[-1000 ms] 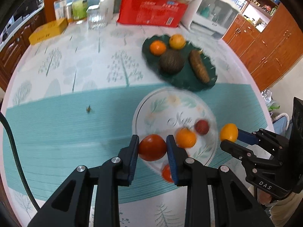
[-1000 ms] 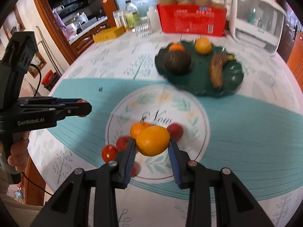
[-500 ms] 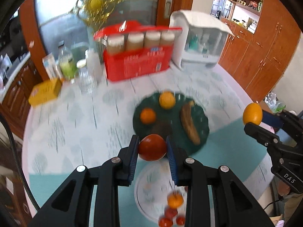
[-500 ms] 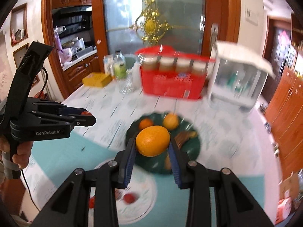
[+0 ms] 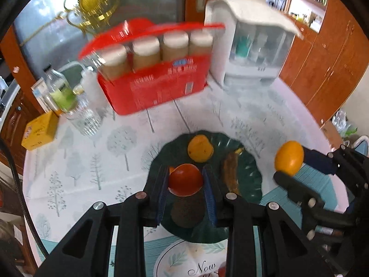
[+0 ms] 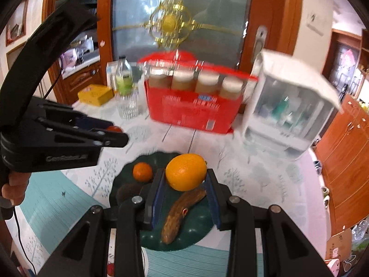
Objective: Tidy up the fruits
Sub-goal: 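Carry tomato and tangerine onto the green plate with both grippers, then open both grippers to release the fruit on the green plate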
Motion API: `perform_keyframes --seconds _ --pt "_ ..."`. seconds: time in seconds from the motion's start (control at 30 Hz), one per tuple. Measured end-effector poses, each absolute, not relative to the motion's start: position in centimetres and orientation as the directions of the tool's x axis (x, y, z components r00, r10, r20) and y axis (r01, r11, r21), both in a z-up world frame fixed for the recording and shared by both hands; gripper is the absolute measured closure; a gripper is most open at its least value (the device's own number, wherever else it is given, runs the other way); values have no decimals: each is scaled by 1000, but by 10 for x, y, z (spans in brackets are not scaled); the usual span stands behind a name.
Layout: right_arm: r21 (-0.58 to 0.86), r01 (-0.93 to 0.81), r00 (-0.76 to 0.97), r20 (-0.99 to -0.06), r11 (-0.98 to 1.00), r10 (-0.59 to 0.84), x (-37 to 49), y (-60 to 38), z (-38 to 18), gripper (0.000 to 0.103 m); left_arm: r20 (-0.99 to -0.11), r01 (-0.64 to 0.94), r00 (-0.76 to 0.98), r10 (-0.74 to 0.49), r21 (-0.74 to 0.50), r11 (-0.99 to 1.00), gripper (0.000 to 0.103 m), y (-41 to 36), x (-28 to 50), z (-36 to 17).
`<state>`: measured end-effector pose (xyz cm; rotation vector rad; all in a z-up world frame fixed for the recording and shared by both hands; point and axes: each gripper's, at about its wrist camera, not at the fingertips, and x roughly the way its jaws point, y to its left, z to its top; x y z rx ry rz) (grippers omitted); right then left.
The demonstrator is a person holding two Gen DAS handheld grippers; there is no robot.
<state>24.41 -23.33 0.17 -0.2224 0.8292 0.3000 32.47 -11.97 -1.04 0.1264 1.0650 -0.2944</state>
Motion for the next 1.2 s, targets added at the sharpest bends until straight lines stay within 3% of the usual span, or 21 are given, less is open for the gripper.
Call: perform_keyframes --seconds 0.33,0.63,0.73,0.83,1.2 --pt "2 -410 482 -848 912 219 264 -228 -76 68 -944 301 313 -102 -3 953 75 -136 350 -99" --pt "49 -446 415 -873 894 255 276 -220 -103 68 -952 298 295 -74 19 954 74 -137 351 -122" --pt "48 -448 404 -880 893 250 277 -220 -108 67 -949 298 307 -65 31 954 67 -135 350 -122" --pt "73 -445 394 -879 892 269 277 -222 -109 66 -946 293 318 -64 33 956 53 -133 348 -120" --pt "79 -411 423 -866 908 267 280 -228 -98 61 -937 287 341 -71 32 957 49 -125 341 -107"
